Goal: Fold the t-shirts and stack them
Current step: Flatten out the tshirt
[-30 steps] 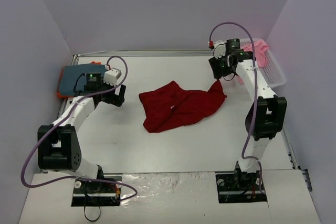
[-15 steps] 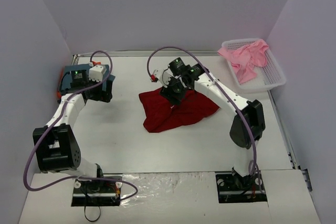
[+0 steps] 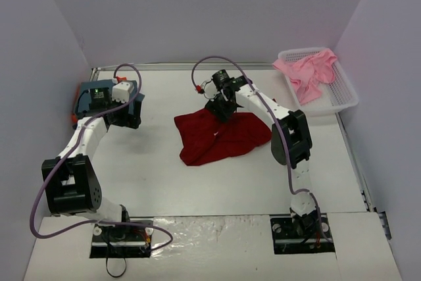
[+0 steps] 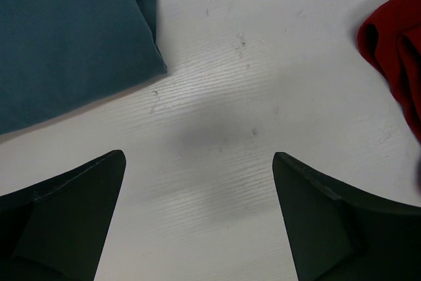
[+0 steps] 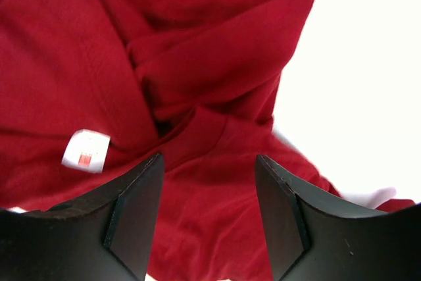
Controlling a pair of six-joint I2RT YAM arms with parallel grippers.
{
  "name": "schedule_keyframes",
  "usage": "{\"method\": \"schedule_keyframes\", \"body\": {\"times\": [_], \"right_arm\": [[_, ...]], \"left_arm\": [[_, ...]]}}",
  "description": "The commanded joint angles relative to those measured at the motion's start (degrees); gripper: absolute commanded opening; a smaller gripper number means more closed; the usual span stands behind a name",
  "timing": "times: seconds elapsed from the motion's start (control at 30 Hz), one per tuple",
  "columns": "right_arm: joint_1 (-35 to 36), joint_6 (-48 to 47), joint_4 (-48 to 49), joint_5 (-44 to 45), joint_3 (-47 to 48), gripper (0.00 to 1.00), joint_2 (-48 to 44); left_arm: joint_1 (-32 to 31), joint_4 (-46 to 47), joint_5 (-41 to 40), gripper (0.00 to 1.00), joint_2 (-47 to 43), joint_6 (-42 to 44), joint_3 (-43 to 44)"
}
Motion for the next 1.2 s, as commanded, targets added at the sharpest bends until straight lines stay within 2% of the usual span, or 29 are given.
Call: {"method": "schedule_keyframes", "body": {"times": [0.0,0.33,0.87,0.97,1.0,1.03,1.17], "right_arm": [[0.4,1.9,-0.8,2.0,4.0,0.54,1.3],[0.7,2.8,-1.0,1.7,6.8,0.53,2.1],[0.7,2.2,-0.8,3.7,3.0,0.47,5.4],[0.6,2.0,-0.7,4.9,1.7,0.34,4.2],[0.5,2.1,-0.6,5.3,0.8,0.24,3.7],[0.4,2.2,-0.8,5.3,0.3,0.00,3.2],[0.0,1.9,-0.7,7.6,-3.1,0.00,-2.7]], "left_arm": [[-0.5,1.0,0.4,0.94,0.0,0.4,-0.1],[-0.5,1.7,1.1,0.94,0.1,0.2,-0.5],[-0.5,1.4,1.3,0.94,0.3,0.4,-0.5],[-0.5,1.3,1.4,0.95,0.4,0.3,-0.5],[-0.5,1.3,1.3,0.94,0.3,0.2,-0.5],[-0.5,1.3,1.5,0.94,0.2,0.2,-0.4],[-0.5,1.2,1.8,0.94,-0.4,-0.1,-0.2]]}}
